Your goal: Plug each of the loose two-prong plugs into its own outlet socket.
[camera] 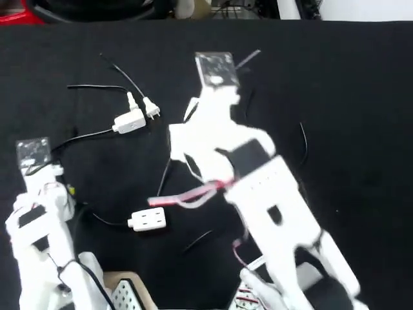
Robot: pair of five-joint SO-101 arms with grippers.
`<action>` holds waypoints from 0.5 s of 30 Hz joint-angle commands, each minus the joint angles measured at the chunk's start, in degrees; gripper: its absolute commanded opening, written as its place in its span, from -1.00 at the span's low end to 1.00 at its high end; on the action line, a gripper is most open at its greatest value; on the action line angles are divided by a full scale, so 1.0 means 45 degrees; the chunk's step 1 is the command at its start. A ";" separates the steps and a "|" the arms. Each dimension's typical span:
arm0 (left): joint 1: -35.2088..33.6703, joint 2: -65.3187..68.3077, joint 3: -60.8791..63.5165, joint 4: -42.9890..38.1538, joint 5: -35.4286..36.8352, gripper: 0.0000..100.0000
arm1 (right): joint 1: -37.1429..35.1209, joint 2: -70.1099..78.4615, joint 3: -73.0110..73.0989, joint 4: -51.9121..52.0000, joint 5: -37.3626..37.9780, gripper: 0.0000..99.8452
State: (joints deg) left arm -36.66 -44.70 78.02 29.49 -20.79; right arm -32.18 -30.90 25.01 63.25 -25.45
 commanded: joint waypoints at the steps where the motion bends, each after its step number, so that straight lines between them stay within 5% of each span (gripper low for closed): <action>1: 0.1983 -0.1875 -0.0225 0.0996 0.0996 -0.61 | 0.0156 -0.1944 0.3194 -0.4122 0.0059 -0.98; 6: 0.4269 -0.6857 -0.0283 0.3438 0.2110 -0.61 | 0.0176 -0.2647 0.6652 -0.9495 -0.0625 -0.98; 12: 0.6847 -1.3617 0.1573 0.5118 0.2696 -0.60 | 0.0176 -0.2432 0.6847 -0.9866 -0.2520 -0.98; 15: 0.7883 -1.2679 0.2022 0.4728 0.2637 -0.60 | 0.0098 -0.2452 0.6906 -0.9866 -0.3106 -0.98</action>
State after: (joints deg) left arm -5.54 -102.11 86.46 51.74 -9.45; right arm -32.18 -40.48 56.31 20.44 -36.79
